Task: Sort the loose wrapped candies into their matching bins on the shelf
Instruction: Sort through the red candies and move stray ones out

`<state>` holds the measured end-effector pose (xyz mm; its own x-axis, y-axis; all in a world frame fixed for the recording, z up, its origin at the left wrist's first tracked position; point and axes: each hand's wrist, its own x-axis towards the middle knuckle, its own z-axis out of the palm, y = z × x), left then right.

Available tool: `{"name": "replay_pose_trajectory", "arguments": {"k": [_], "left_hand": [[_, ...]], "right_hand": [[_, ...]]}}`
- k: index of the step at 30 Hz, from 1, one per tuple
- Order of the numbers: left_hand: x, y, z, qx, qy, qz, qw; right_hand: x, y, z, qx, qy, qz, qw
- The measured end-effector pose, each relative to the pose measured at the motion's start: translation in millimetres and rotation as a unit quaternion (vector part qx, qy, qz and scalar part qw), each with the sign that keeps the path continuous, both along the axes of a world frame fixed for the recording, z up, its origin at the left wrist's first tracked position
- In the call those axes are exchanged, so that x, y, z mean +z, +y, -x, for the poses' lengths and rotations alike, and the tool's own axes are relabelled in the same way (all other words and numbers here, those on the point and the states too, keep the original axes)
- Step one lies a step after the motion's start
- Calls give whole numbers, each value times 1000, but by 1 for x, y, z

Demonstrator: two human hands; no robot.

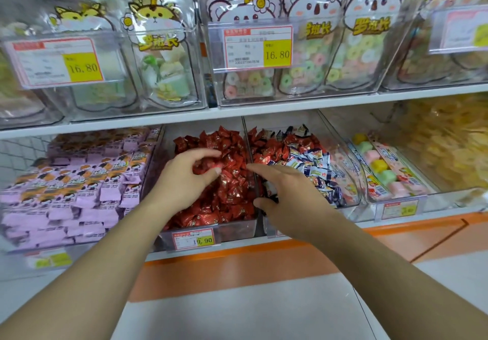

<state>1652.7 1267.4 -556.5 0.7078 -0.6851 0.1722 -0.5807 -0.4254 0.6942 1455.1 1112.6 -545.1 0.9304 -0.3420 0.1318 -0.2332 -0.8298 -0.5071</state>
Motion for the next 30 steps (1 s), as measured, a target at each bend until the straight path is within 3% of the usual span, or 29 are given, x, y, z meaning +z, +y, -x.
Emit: {"name": "replay_pose_trajectory", "arguments": {"k": [4,9,15,21,25,30], "left_hand": [[14,12,13,-39,-31,-43,998],[39,51,11,-13,-120,-75,990],[34,100,-7,-24,-212,-155,965],[27,112,-16,-37,-193,-173,965],[24,112,-21,-35,-176,-172,969],[25,110,-22,-24,-170,-171,970]], "right_hand": [[0,1,0,-2,-3,0,1000],[3,7,-1,-5,-16,45,999],[19,49,-26,78,-75,42,993],[1,70,-95,123,46,-20,991],[-21,68,-129,145,182,27,972],[-28,58,-141,131,145,100,976]]}}
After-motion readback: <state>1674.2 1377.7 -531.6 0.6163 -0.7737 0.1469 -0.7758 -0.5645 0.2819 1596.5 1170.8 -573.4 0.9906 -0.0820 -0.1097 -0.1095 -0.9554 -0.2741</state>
